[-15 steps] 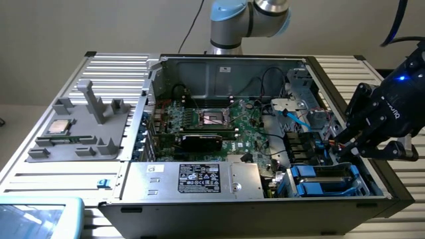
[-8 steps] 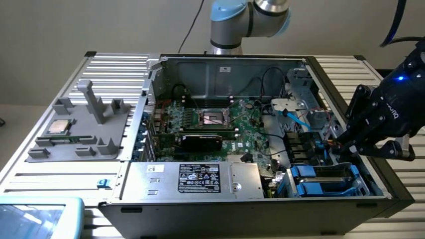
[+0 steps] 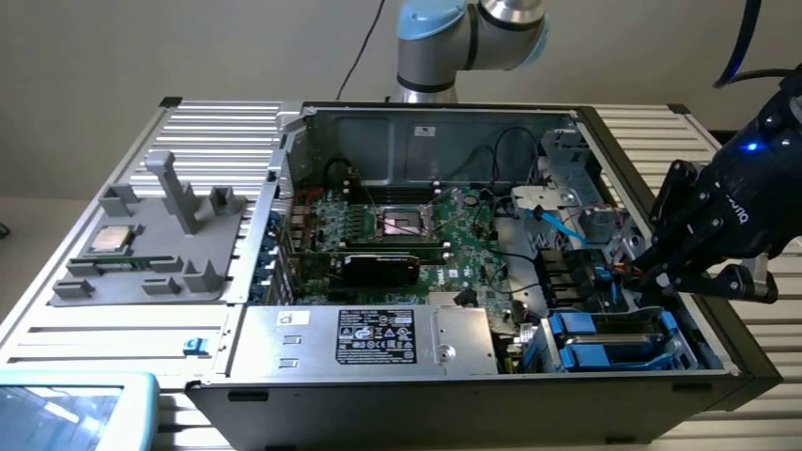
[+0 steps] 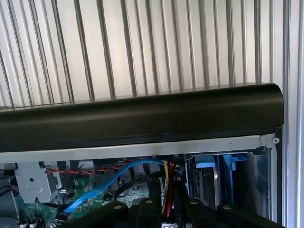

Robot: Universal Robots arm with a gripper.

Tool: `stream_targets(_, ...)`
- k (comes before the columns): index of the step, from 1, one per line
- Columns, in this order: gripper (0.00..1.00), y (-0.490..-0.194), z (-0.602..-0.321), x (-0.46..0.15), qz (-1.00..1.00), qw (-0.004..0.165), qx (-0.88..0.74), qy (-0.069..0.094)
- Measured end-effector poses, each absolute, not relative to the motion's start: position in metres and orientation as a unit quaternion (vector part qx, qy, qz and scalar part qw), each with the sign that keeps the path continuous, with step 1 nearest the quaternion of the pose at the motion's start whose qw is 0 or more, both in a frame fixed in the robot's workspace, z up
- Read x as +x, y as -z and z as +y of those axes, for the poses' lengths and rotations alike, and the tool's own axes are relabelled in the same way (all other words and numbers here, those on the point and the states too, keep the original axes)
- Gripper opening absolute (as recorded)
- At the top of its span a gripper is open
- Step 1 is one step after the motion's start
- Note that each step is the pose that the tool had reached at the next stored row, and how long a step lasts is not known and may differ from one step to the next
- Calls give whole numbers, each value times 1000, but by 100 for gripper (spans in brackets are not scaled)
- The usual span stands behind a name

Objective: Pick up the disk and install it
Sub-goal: 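Insert the first disk wire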

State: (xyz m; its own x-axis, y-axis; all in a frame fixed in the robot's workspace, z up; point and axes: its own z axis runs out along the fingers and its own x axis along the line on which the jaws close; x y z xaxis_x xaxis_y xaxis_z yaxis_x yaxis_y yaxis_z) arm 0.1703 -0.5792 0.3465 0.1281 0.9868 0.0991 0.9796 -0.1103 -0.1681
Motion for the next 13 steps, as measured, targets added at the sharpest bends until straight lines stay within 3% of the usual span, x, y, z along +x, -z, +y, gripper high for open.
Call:
stream_targets(8,25,-354,-579,165,-659,93,-746,-18)
stream_targets(13,25,-355,-579,161,-658,79,-749,-23)
